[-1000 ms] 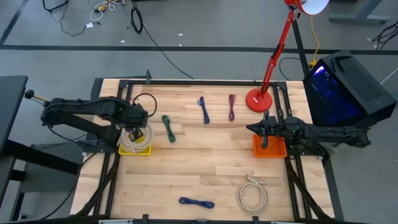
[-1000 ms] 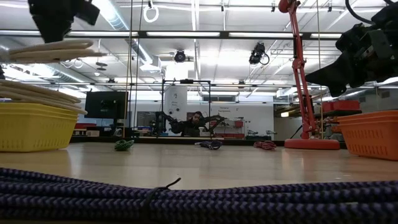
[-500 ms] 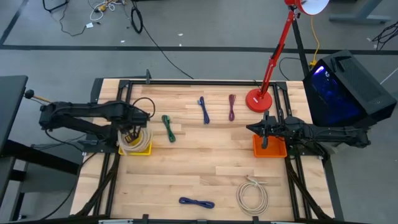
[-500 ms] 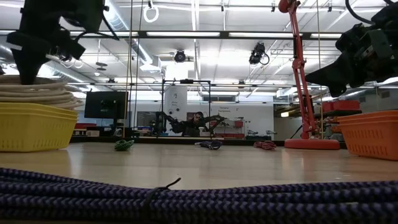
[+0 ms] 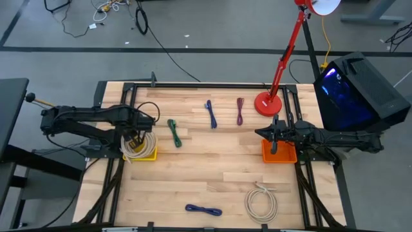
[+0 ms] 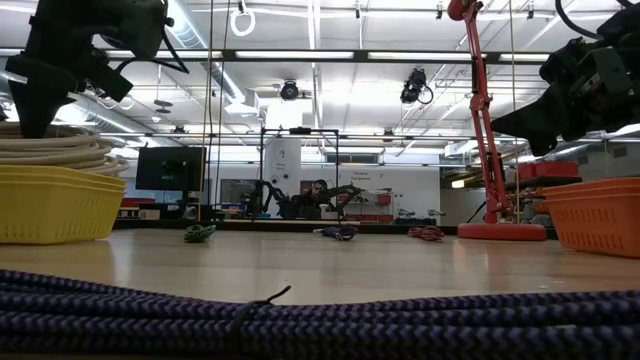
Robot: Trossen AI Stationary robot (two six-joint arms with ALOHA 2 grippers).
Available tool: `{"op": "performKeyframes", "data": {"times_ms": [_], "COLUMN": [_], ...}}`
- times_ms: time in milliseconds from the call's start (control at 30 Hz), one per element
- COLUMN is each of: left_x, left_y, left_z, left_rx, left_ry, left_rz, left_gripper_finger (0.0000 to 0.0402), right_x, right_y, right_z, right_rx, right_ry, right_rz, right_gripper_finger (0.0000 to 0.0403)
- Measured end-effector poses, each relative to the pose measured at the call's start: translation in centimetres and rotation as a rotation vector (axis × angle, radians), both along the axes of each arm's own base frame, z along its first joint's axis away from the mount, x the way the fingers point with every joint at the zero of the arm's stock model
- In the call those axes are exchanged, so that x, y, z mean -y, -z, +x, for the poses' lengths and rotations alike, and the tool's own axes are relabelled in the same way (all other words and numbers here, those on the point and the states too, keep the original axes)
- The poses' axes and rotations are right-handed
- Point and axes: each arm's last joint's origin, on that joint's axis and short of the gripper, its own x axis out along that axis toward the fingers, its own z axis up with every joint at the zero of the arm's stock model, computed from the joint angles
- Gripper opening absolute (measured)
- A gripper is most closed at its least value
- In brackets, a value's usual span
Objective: Pick & Place USB Port
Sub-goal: Put the brown HDMI cable into the yellow basket
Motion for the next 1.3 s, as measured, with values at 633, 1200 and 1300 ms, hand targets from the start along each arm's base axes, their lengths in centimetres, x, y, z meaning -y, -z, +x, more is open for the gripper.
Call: {"op": "performKeyframes", "data": {"times_ms": [633,1200,1300], "left_x": [-0.2,-0.2,-0.2], "left_y": [-2.6,-2.6,-2.6], "left_z": [0.8,0.9,0.9], "left_rx": [0.097,0.100,0.099], "left_ry": [0.040,0.040,0.051], "left_rz": [0.058,0.036,0.034], "left_gripper_finger": [0.0109,0.0110,0.0110], "right_x": [0.0,0.0,0.0], "right_y": [0.0,0.0,0.0], "right_z": [0.0,0.0,0.0], "right_rx": [0.000,0.000,0.000], "right_ry": [0.000,0.000,0.000], "right_rz": [0.000,-0.001,-0.001], "right_gripper_finger": [0.0006,0.0006,0.0006]}}
